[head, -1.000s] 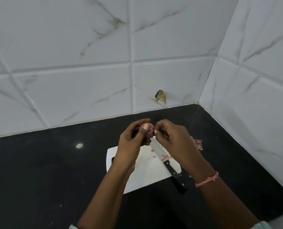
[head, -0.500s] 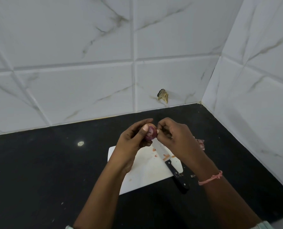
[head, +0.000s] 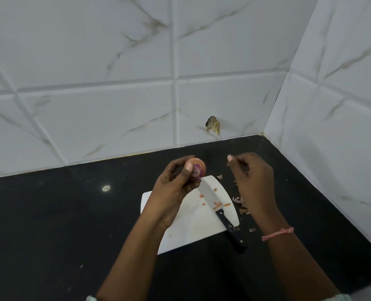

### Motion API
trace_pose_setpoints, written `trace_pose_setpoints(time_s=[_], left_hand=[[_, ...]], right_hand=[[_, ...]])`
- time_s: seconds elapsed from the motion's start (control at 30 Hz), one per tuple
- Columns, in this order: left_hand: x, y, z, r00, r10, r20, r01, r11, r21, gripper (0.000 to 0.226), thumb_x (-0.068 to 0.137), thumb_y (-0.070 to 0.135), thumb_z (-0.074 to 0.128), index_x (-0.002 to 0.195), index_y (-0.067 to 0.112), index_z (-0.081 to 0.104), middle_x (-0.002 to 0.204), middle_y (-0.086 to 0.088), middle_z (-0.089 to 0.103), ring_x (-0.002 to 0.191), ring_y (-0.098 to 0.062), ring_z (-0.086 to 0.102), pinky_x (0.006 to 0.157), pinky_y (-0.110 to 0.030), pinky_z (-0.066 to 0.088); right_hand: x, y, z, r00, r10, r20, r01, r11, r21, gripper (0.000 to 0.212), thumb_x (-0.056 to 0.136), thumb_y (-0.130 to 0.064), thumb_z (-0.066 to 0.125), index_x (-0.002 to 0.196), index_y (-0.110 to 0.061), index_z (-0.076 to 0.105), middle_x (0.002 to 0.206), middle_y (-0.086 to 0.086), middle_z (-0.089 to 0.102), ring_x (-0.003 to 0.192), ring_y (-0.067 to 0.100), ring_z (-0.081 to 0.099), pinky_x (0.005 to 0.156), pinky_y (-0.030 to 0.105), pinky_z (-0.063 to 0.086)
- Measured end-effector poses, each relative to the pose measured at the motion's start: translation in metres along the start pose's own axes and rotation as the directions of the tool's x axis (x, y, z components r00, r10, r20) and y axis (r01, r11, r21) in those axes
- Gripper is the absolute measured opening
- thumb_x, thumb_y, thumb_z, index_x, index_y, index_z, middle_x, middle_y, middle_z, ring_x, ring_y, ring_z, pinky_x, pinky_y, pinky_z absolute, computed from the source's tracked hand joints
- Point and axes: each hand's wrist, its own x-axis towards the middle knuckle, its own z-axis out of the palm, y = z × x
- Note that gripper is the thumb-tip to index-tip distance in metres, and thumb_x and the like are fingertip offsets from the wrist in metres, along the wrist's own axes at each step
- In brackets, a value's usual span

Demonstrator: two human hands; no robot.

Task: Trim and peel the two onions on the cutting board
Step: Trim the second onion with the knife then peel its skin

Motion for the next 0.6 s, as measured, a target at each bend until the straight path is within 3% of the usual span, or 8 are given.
trace_pose_setpoints(time_s=[0.07,0.13,0.2,0.27,0.4,0.6], left_hand=[[0.0,-0.001,0.001,1.0,0.008,-0.001,-0.008,1.0,0.002,0.052,0.069,0.033,0.075,0.119,0.019,0.07,0.127,-0.007,0.066,0.116,-0.03,0.066,0.087,-0.03,0.058],[-0.001,-0.001,0.001,1.0,0.021,0.003,-0.021,1.0,-0.001,0.048,0.07,0.03,0.075,0.116,0.02,0.071,0.126,-0.007,0.067,0.116,-0.029,0.066,0.088,-0.03,0.058],[-0.002,0.0,0.002,0.999,0.031,0.012,-0.031,0.999,-0.009,0.045,0.072,0.028,0.074,0.115,0.019,0.072,0.123,-0.008,0.069,0.114,-0.027,0.067,0.087,-0.029,0.058],[-0.003,0.0,0.003,0.999,0.047,0.024,-0.047,0.999,-0.005,0.044,0.075,0.027,0.072,0.118,0.017,0.07,0.121,-0.009,0.07,0.113,-0.026,0.068,0.086,-0.028,0.058],[-0.004,0.0,0.004,0.997,0.075,0.033,-0.076,0.997,0.017,0.043,0.08,0.03,0.068,0.121,0.015,0.069,0.12,-0.008,0.072,0.113,-0.024,0.068,0.088,-0.028,0.057],[-0.005,0.002,0.005,0.996,0.089,0.026,-0.089,0.996,0.015,0.045,0.079,0.03,0.067,0.12,0.013,0.069,0.119,-0.009,0.072,0.111,-0.024,0.069,0.084,-0.025,0.058]], right_hand=[[0.002,0.005,0.0,1.0,0.007,0.018,-0.007,1.0,-0.018,0.013,0.087,-0.008,0.069,0.092,-0.015,0.06,0.092,-0.002,0.06,0.081,0.009,0.061,0.067,0.016,0.051],[-0.002,0.002,0.002,0.993,-0.001,0.114,-0.005,0.999,0.051,0.027,0.086,-0.004,0.068,0.107,-0.019,0.059,0.105,-0.006,0.062,0.092,0.005,0.063,0.072,0.013,0.052],[-0.009,-0.006,0.004,0.97,-0.084,0.227,0.042,0.982,0.183,0.033,0.09,-0.011,0.066,0.121,-0.022,0.06,0.111,-0.015,0.063,0.1,-0.004,0.062,0.078,0.007,0.049],[-0.016,-0.015,0.006,0.949,-0.167,0.269,0.083,0.951,0.298,0.031,0.091,-0.016,0.065,0.121,-0.023,0.062,0.11,-0.018,0.065,0.101,-0.004,0.063,0.08,0.008,0.05],[-0.021,-0.024,0.007,0.954,-0.217,0.208,0.126,0.916,0.381,0.029,0.086,-0.011,0.071,0.111,-0.022,0.066,0.099,-0.021,0.067,0.092,-0.004,0.067,0.076,0.009,0.051],[-0.021,-0.021,0.01,0.957,-0.259,0.133,0.201,0.918,0.341,0.024,0.085,-0.016,0.071,0.108,-0.022,0.067,0.096,-0.026,0.063,0.09,-0.008,0.065,0.077,0.007,0.05]])
